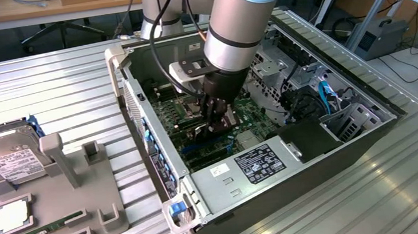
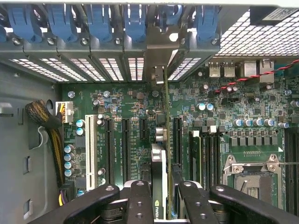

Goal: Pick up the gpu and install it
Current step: 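Insert the gpu into the slot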

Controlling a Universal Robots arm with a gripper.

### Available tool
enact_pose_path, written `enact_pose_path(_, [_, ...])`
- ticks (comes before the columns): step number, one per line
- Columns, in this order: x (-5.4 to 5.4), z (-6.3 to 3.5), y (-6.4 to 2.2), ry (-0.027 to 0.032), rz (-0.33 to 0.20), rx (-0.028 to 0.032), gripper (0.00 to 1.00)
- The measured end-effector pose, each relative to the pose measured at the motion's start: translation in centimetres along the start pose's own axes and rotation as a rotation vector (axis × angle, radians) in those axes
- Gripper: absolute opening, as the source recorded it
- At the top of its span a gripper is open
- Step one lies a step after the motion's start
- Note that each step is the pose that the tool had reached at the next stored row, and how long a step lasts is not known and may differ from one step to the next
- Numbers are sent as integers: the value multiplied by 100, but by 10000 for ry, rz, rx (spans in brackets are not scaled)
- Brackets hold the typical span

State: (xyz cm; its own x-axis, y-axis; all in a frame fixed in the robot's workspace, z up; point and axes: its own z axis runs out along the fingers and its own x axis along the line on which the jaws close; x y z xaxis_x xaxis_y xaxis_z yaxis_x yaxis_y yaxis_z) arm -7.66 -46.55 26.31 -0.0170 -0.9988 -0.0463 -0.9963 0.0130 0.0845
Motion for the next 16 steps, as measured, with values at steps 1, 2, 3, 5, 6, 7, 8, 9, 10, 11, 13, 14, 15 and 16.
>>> enact_pose_path(1, [0, 7, -1, -4, 0, 1, 27])
enact_pose_path(2, [0, 8, -1, -1, 0, 0, 27])
enact_pose_path(3, [0, 9, -1, -1, 0, 0, 27])
enact_pose_path(5, [0, 9, -1, -1, 0, 1, 27])
enact_pose_path(6, [0, 9, -1, -1, 0, 0, 27])
enact_pose_path(7, [0, 13, -1, -3, 0, 1, 27])
enact_pose_path(8, [1, 14, -1, -2, 0, 1, 27])
enact_pose_path(9, [1, 15, -1, -2, -1, 0, 27])
enact_pose_path(10, [1, 15, -1, -1, 0, 0, 27])
enact_pose_path(11, [1, 15, -1, -1, 0, 0, 27])
enact_pose_path(13, [1, 14, -1, 0, 0, 0, 27])
enact_pose_path(14, [1, 16, -1, -1, 0, 0, 27])
enact_pose_path(15, [1, 18, -2, -2, 0, 0, 27])
enact_pose_path(16, [1, 18, -2, -1, 0, 0, 27])
